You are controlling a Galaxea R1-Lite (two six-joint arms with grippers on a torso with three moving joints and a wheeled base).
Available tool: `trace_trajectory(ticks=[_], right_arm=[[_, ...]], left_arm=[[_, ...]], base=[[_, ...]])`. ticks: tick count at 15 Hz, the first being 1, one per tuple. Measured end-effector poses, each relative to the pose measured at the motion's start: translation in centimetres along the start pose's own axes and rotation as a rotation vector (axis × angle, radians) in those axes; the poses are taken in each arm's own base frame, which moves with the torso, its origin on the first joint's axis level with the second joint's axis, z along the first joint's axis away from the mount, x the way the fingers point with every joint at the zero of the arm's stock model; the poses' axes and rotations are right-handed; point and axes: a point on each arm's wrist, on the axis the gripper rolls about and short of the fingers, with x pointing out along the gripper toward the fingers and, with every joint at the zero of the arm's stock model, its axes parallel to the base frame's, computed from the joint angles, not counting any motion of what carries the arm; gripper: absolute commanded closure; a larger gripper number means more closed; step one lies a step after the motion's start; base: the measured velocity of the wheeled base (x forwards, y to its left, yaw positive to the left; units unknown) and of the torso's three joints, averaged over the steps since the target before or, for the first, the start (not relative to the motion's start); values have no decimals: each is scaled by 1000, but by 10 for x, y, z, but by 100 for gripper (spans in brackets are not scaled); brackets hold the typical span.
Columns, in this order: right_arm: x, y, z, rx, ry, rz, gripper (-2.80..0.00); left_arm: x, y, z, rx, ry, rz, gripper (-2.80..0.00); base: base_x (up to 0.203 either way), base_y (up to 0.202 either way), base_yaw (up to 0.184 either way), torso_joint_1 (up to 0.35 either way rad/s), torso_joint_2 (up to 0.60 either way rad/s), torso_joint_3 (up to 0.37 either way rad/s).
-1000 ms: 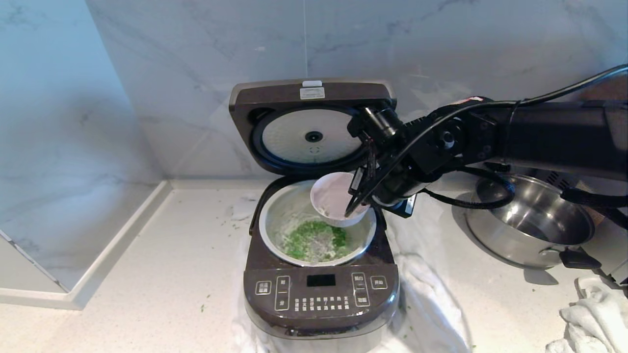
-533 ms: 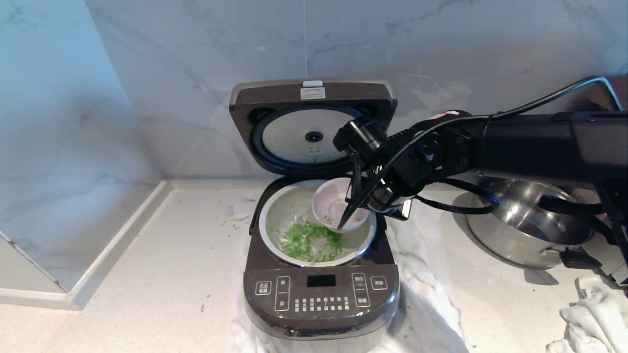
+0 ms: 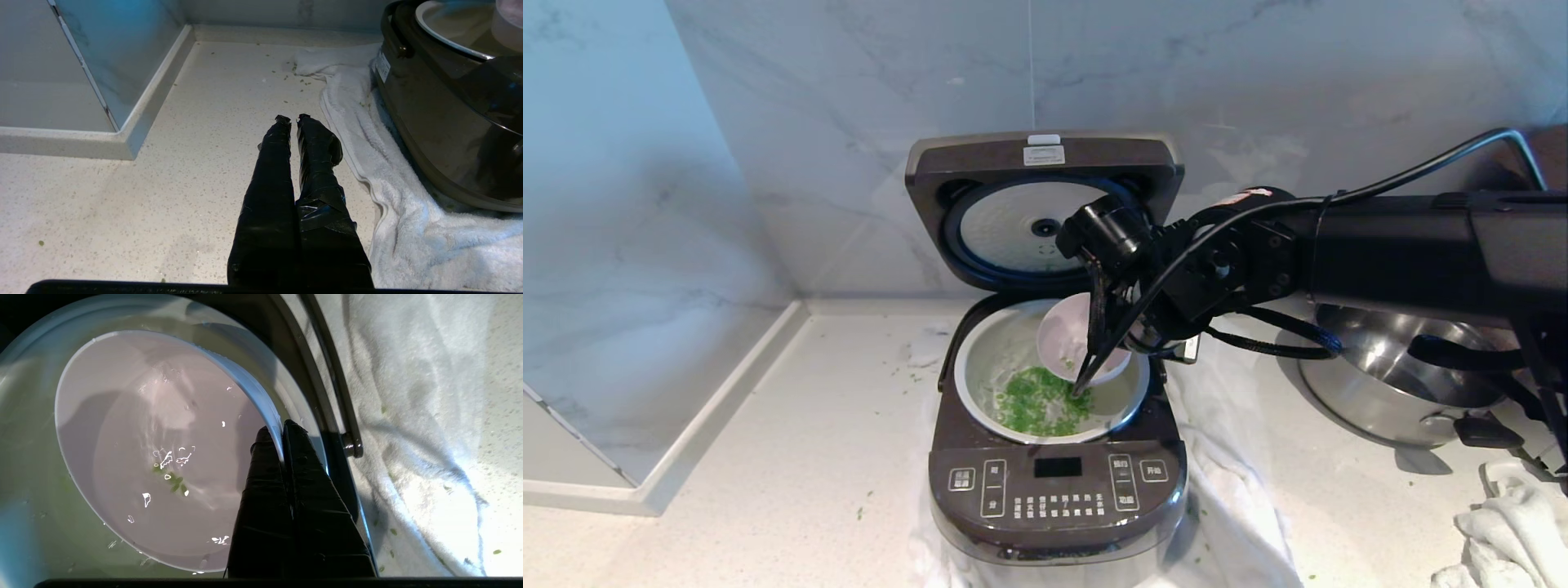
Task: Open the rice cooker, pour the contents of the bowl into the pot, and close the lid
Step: Pour the water from the bowl into the rice cooker
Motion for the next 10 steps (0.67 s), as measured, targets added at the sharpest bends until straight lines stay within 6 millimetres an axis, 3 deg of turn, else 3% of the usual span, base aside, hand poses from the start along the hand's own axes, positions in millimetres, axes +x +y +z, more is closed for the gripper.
trace_trajectory(ticks=[10], right_arm=[[-8, 14, -13, -110, -108, -54, 0]], left_arm=[[0, 0, 0, 0, 0, 0, 0]], base=[[0, 0, 0, 0, 0, 0]])
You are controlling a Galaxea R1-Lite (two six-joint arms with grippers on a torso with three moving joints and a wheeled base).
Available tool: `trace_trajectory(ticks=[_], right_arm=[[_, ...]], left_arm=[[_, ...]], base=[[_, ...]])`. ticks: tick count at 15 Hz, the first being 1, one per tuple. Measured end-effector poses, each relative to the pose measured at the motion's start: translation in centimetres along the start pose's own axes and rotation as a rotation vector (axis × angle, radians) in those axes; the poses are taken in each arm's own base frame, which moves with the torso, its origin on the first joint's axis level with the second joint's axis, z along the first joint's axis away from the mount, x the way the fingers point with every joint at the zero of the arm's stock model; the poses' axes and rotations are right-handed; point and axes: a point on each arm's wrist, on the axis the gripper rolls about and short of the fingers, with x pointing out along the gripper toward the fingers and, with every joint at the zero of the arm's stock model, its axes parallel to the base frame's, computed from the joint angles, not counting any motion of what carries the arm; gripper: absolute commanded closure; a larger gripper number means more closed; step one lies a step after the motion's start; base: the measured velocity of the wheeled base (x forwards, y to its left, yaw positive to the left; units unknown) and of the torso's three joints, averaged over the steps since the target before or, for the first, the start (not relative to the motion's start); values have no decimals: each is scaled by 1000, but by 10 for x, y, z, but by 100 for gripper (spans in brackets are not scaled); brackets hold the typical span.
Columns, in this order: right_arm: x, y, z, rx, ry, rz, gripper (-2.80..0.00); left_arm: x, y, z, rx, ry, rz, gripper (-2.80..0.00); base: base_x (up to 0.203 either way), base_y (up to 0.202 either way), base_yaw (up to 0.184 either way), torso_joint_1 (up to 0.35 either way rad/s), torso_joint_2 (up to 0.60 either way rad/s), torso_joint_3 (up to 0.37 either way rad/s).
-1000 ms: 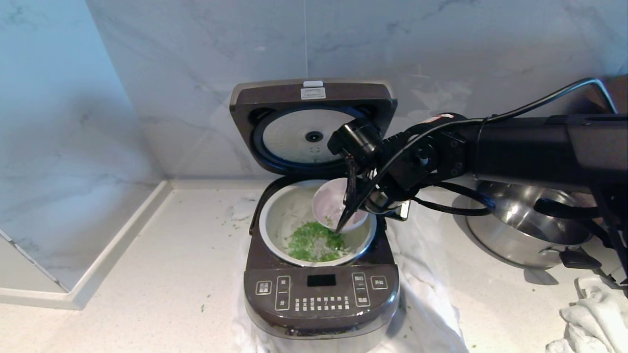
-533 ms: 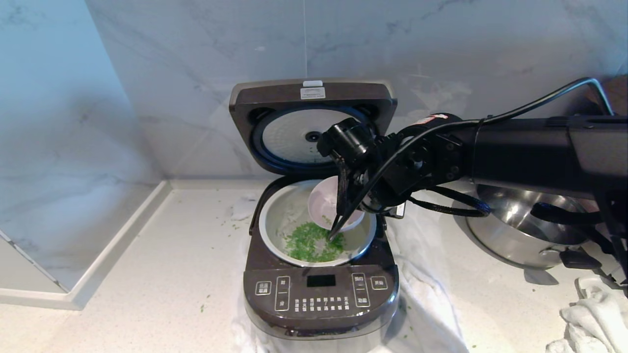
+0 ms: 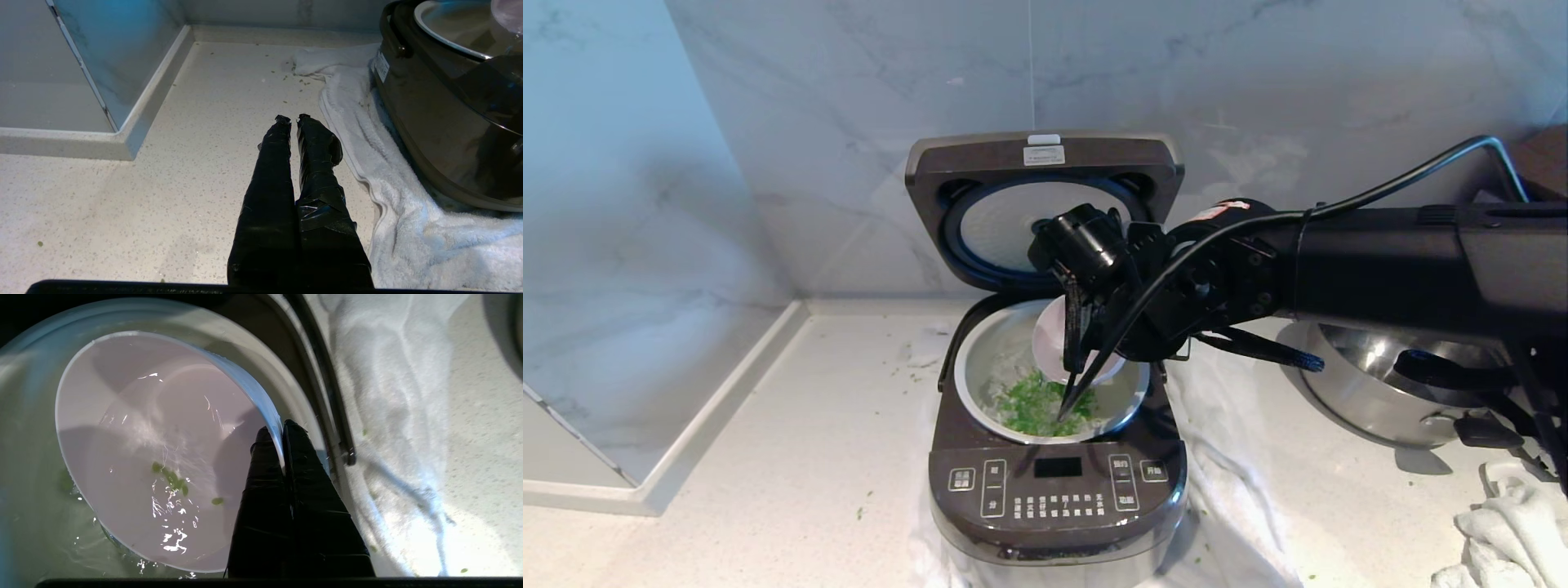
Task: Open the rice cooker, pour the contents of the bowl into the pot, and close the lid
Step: Pour the water from the bowl into the rice cooker
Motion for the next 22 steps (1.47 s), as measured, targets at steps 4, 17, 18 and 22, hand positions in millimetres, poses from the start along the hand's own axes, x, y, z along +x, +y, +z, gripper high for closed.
trace_trajectory(ticks=[4, 17, 18, 22], right_arm=[[7, 2, -4, -30, -55, -79, 0], [8, 41, -23, -174, -314, -190, 0], [8, 41, -24, -180, -317, -197, 0], [9, 43, -27, -194, -341, -231, 0]], left_arm=[[0, 0, 0, 0, 0, 0, 0], [0, 0, 0, 0, 1, 0, 0], [0, 0, 0, 0, 1, 0, 0], [0, 0, 0, 0, 1, 0, 0]], base=[[0, 0, 0, 0, 0, 0], [0, 0, 0, 0, 0, 0], [0, 0, 0, 0, 0, 0], [0, 0, 0, 0, 0, 0]])
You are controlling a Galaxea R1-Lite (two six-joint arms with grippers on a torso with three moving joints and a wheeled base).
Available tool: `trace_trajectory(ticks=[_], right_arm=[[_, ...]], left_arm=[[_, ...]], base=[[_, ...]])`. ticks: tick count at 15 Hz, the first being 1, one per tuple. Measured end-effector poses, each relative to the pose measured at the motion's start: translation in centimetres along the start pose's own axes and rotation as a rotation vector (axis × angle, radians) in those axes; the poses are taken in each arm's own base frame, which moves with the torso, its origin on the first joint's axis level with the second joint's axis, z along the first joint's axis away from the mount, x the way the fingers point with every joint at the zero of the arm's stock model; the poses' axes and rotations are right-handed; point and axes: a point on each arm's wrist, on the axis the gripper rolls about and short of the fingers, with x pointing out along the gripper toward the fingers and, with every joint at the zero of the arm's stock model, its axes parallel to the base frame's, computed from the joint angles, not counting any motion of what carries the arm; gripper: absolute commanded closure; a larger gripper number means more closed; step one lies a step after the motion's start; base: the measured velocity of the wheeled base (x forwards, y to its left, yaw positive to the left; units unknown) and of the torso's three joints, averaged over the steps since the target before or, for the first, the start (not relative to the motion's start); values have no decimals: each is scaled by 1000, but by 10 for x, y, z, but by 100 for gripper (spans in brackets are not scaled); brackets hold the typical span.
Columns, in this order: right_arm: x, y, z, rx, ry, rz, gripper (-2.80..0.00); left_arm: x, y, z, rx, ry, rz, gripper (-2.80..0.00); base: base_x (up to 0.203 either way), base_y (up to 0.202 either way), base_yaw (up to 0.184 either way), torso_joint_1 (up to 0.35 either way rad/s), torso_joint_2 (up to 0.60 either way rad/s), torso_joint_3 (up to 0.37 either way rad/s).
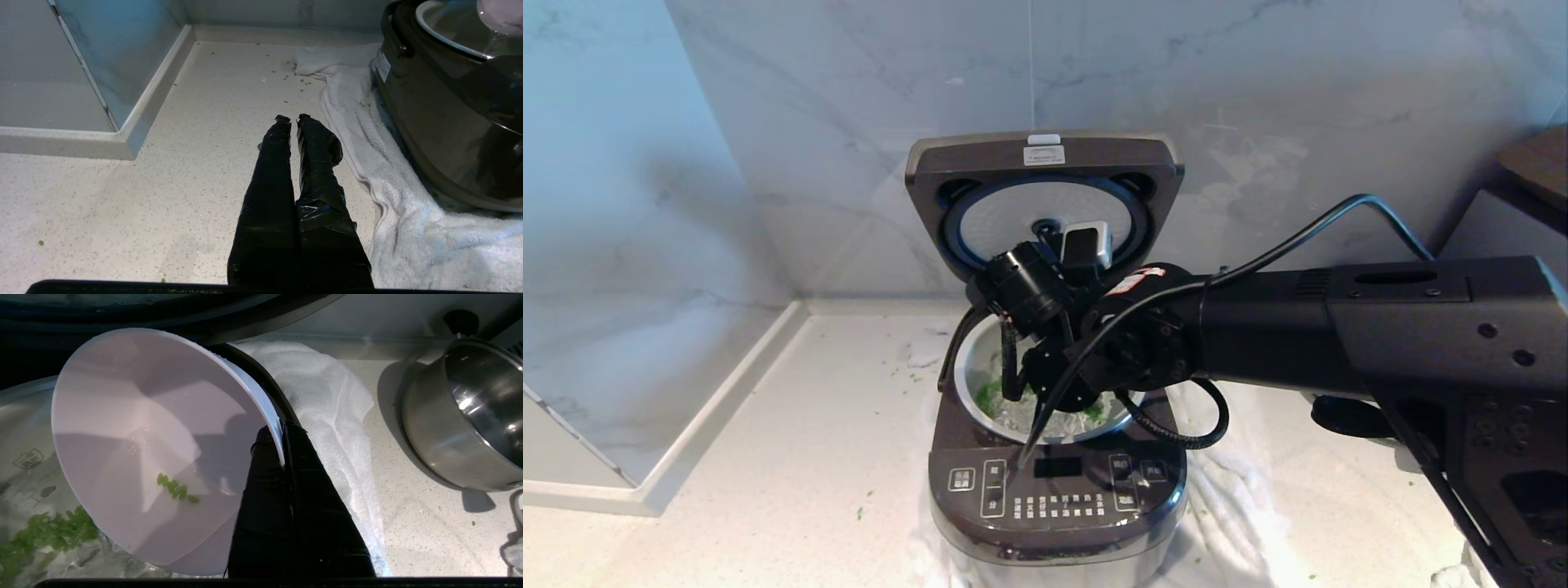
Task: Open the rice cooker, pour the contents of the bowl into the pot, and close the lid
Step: Pour the water from the bowl into the rice cooker
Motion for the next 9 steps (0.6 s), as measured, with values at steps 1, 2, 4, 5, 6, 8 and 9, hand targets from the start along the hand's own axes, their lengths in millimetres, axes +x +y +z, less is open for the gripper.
trace_trajectory(ticks=[1, 2, 4, 5, 6, 8, 9], right_arm=[[-1, 1, -1, -11, -7, -6, 0], [-3, 3, 0, -14, -18, -8, 0], [-9, 7, 1, -28, -49, -20, 0], [-11, 8, 2, -35, -62, -22, 0], [-14, 10, 2, -43, -71, -22, 0], [-17, 12, 1, -59, -83, -37, 0], [-17, 12, -1, -75, -86, -47, 0]], left_arm=[[0, 0, 0, 0, 0, 0, 0], [0, 0, 0, 0, 0, -1, 0], [0, 0, 0, 0, 0, 0, 0], [0, 0, 0, 0, 0, 0, 0], [0, 0, 0, 0, 0, 0, 0], [0, 0, 0, 0, 0, 0, 0], [0, 0, 0, 0, 0, 0, 0]], base=[[0, 0, 0, 0, 0, 0], [0, 0, 0, 0, 0, 0], [0, 0, 0, 0, 0, 0], [0, 0, 0, 0, 0, 0], [0, 0, 0, 0, 0, 0], [0, 0, 0, 0, 0, 0], [0, 0, 0, 0, 0, 0]])
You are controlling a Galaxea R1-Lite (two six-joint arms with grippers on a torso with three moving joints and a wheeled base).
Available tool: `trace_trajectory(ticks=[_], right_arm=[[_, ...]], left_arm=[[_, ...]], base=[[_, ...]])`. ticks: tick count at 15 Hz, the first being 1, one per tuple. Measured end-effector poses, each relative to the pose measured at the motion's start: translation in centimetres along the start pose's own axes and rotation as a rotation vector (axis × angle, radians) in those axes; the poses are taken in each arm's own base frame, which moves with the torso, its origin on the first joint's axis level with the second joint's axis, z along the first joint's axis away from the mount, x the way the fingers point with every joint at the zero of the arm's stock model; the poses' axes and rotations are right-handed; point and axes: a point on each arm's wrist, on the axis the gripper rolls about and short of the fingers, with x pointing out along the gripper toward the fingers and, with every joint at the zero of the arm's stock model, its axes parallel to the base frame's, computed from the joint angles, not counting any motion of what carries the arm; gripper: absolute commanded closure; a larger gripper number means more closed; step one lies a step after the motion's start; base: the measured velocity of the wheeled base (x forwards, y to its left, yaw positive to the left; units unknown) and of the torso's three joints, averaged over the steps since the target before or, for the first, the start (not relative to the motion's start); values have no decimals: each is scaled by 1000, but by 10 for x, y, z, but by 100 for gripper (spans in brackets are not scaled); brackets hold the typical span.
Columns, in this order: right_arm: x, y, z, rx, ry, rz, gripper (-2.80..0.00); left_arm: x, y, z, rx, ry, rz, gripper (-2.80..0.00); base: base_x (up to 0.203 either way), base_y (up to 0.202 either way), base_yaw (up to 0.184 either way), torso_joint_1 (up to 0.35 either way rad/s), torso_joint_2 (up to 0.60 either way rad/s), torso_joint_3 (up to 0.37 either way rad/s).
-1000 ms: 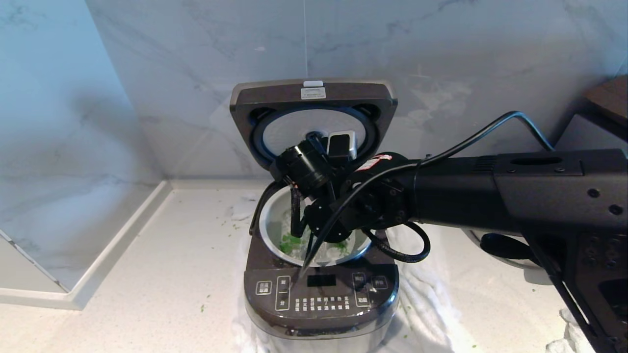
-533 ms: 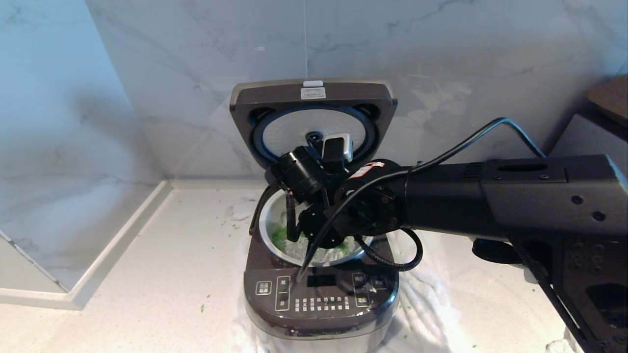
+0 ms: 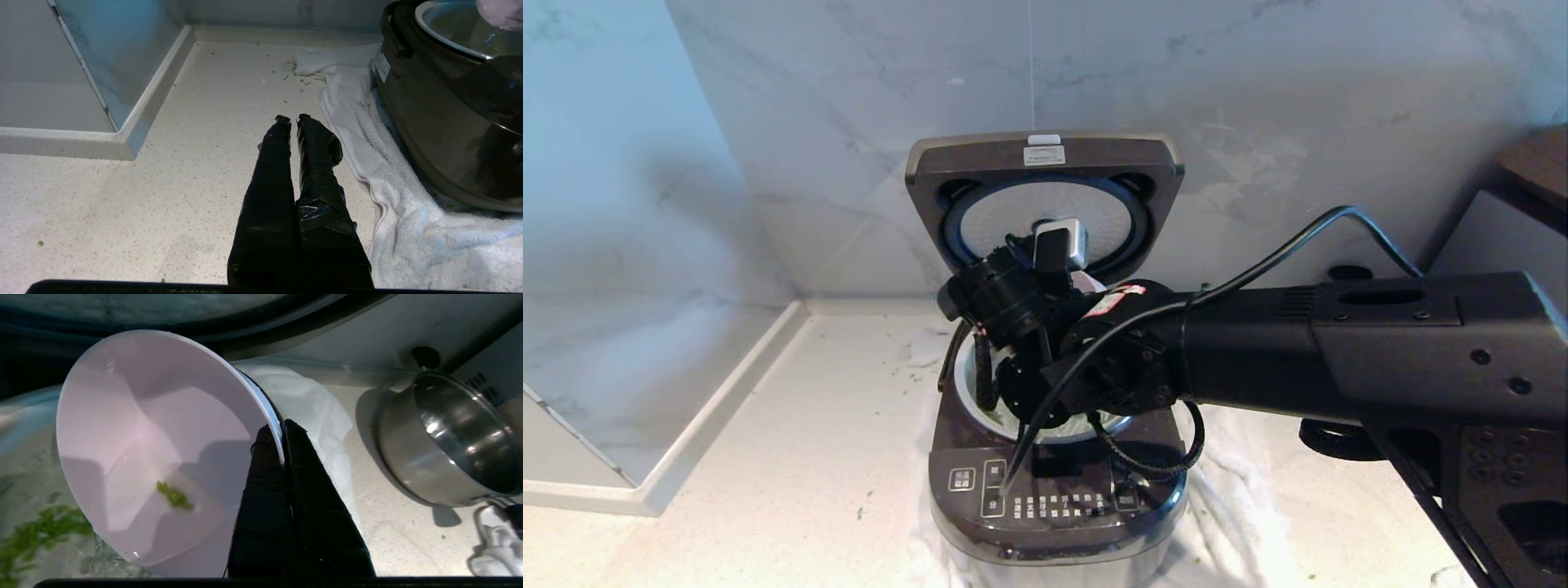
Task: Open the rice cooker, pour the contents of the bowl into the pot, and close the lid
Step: Pour the water from the bowl into the rice cooker
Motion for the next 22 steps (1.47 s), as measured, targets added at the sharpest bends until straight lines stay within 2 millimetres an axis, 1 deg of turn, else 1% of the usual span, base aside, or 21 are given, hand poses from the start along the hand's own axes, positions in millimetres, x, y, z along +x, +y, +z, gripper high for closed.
trace_trajectory(ticks=[4, 8, 13, 22], right_arm=[[-2, 3, -9, -83, -8, -36, 0], [-10, 5, -8, -128, -19, -33, 0], [-11, 4, -8, -159, -31, -68, 0], [-11, 4, -8, -165, -34, -75, 0]], left_arm=[[0, 0, 0, 0, 0, 0, 0], [0, 0, 0, 0, 0, 0, 0], [0, 0, 0, 0, 0, 0, 0], [0, 0, 0, 0, 0, 0, 0]], base=[[0, 0, 0, 0, 0, 0], [0, 0, 0, 0, 0, 0], [0, 0, 0, 0, 0, 0], [0, 0, 0, 0, 0, 0]])
